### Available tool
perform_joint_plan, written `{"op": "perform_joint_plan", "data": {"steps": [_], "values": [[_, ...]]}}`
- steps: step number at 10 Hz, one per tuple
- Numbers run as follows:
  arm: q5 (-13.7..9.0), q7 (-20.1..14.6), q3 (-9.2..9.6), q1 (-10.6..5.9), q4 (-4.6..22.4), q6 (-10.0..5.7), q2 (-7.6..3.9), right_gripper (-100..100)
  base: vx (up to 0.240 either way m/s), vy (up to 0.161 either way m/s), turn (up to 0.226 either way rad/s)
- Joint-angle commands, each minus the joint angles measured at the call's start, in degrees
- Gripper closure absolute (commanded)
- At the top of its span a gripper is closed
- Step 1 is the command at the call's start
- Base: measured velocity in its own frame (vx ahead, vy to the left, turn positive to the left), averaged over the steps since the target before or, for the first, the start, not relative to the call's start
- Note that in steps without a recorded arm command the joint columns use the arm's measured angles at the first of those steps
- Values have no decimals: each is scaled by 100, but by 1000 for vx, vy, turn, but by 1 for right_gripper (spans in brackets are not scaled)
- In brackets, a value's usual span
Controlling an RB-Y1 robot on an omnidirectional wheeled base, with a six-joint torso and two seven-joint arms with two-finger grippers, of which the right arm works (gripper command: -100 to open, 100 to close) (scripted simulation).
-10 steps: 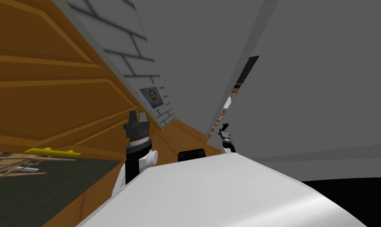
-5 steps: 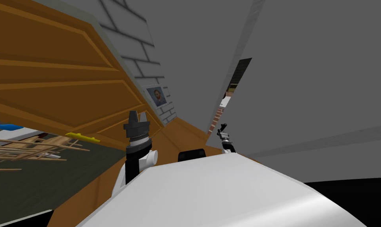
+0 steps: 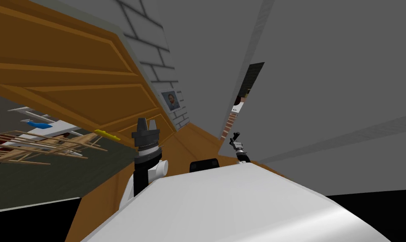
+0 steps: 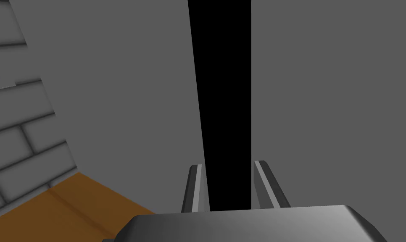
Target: Pull the door open
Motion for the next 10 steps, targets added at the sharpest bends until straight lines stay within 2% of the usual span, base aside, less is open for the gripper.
{"op": "perform_joint_plan", "data": {"steps": [1,2,3,4,9,10], "values": [[60,-48,108,64,-73,-26,-40,100,-247,-37,47],[34,-13,63,68,-111,16,-28,100,-107,-14,25],[105,-116,196,157,-131,-74,-104,100,-149,-35,96],[120,-143,223,175,-135,-101,-126,100,-214,-50,109],[304,-470,553,394,-179,-432,-399,100,-225,-39,103],[289,-430,526,347,-150,-389,-356,100,-101,-21,31]]}}
